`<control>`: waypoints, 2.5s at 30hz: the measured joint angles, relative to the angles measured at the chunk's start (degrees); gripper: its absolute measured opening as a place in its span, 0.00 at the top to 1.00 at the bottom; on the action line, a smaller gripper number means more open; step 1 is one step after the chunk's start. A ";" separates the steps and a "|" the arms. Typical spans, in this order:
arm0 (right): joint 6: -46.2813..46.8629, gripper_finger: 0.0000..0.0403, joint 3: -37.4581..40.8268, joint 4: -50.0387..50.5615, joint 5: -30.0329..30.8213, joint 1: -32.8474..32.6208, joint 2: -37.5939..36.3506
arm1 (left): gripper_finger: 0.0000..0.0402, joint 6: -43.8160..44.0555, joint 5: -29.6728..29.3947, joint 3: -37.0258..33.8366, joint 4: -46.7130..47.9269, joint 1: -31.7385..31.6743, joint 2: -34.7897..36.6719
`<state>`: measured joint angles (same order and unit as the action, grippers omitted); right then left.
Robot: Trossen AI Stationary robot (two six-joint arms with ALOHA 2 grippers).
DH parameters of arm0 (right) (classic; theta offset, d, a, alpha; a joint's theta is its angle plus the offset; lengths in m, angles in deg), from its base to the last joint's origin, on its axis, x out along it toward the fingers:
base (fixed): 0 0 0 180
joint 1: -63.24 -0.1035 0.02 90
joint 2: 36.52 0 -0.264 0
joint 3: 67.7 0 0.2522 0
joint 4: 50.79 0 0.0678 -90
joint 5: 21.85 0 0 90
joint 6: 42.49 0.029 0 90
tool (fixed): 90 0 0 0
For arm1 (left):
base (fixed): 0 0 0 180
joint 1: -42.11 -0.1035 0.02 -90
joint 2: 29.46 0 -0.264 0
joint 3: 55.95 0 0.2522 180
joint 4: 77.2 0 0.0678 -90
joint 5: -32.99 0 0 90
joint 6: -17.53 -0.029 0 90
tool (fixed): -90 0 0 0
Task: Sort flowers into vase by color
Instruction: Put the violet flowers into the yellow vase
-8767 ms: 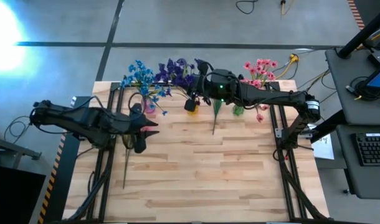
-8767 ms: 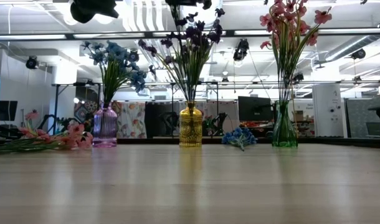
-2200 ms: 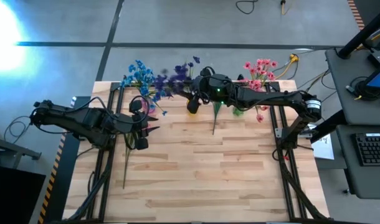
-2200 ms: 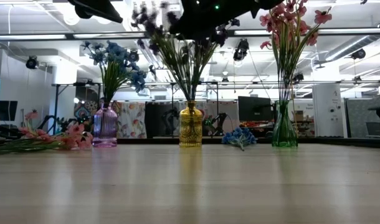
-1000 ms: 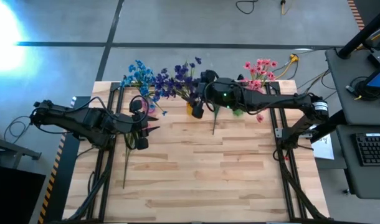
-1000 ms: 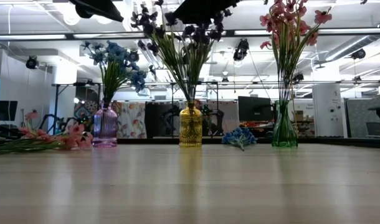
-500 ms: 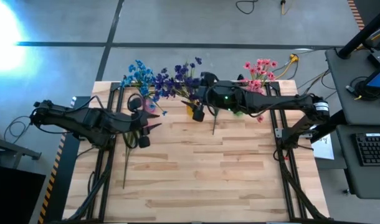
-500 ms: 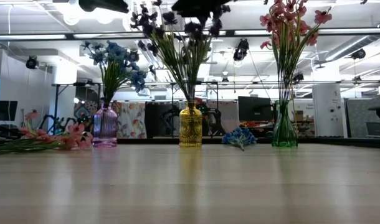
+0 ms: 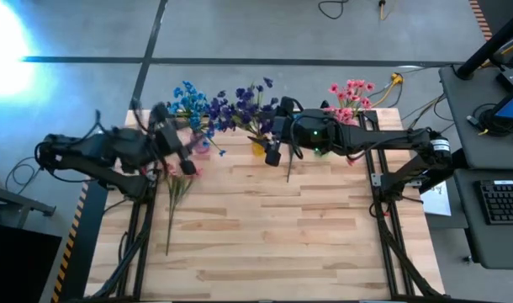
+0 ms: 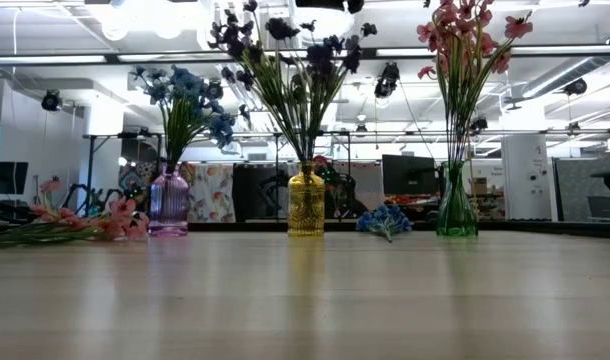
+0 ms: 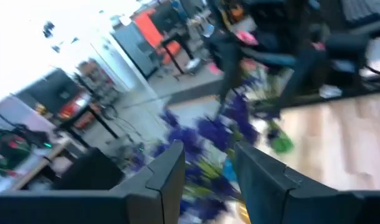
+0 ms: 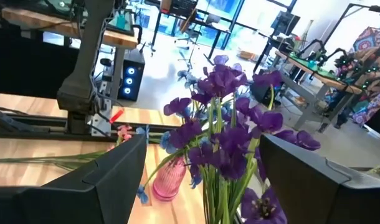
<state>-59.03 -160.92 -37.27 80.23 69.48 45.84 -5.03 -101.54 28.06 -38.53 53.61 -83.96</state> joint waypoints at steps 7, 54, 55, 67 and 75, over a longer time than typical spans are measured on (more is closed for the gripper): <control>0.00 0.25 0.02 0.06 -0.01 -0.98 -1.54 | 0.69 -5.24 4.45 6.71 -0.95 -7.89 -1.28; 1.55 0.25 0.11 6.34 0.10 -3.85 -4.47 | 0.69 6.03 22.55 24.06 21.54 -29.46 -17.63; 1.47 0.25 0.11 6.28 0.13 -4.43 -4.88 | 0.69 6.20 22.55 24.74 21.92 -28.64 -17.12; 3.52 0.30 0.11 9.11 0.00 -13.41 -10.30 | 0.69 17.00 5.98 20.31 22.31 -1.78 -10.93; 10.54 0.32 0.09 13.65 0.00 -19.50 -10.43 | 0.69 29.04 -7.63 12.12 20.23 16.43 -13.68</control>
<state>-48.49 -160.82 -23.62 80.23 49.98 35.41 24.01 -109.17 40.19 -18.30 70.03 -97.64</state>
